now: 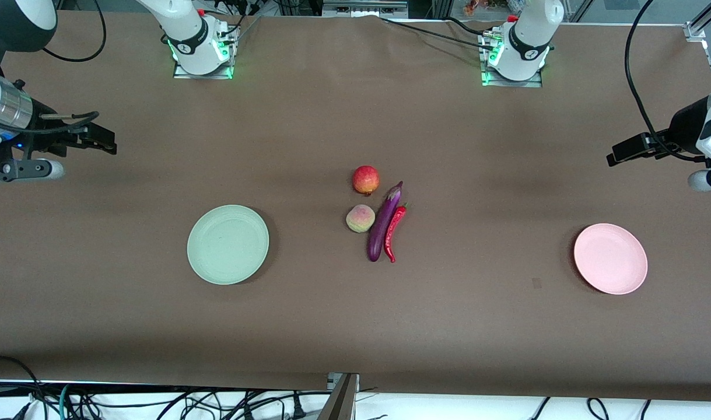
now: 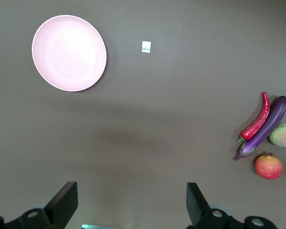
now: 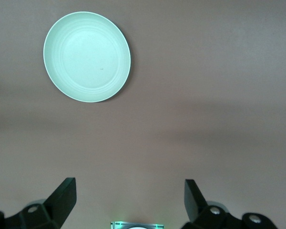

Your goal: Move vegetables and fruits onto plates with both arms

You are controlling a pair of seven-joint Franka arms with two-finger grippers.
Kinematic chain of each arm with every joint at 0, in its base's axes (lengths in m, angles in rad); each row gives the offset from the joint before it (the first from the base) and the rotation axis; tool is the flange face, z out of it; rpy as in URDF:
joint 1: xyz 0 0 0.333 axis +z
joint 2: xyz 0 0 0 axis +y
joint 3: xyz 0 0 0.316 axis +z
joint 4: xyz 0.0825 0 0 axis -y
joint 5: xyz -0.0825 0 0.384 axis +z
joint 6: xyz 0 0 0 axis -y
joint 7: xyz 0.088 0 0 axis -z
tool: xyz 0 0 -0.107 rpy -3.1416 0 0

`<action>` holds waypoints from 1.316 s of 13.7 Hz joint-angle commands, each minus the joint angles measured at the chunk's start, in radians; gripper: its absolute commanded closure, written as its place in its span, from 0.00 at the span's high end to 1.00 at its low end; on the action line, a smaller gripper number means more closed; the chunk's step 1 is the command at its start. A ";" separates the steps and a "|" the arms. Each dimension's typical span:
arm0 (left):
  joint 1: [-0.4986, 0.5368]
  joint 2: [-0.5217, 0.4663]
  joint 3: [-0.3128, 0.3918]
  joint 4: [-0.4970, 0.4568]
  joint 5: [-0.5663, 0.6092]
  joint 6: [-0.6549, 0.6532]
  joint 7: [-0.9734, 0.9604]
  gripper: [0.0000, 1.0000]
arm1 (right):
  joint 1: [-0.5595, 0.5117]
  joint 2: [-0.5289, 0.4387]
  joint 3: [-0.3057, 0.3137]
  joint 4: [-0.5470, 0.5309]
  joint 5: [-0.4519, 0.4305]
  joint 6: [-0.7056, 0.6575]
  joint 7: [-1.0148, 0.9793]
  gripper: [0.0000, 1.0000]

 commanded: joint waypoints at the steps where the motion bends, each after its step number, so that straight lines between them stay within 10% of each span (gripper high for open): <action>1: 0.007 0.004 -0.006 0.014 0.007 -0.005 -0.002 1.00 | 0.003 0.028 0.001 0.011 -0.008 0.019 0.010 1.00; 8: 0.007 0.004 -0.006 0.014 0.007 -0.005 -0.002 1.00 | 0.026 0.094 0.004 0.011 0.001 0.026 0.011 1.00; 18: 0.003 0.001 -0.009 0.023 0.008 -0.010 -0.003 1.00 | 0.374 0.270 0.004 0.010 0.118 0.291 0.532 1.00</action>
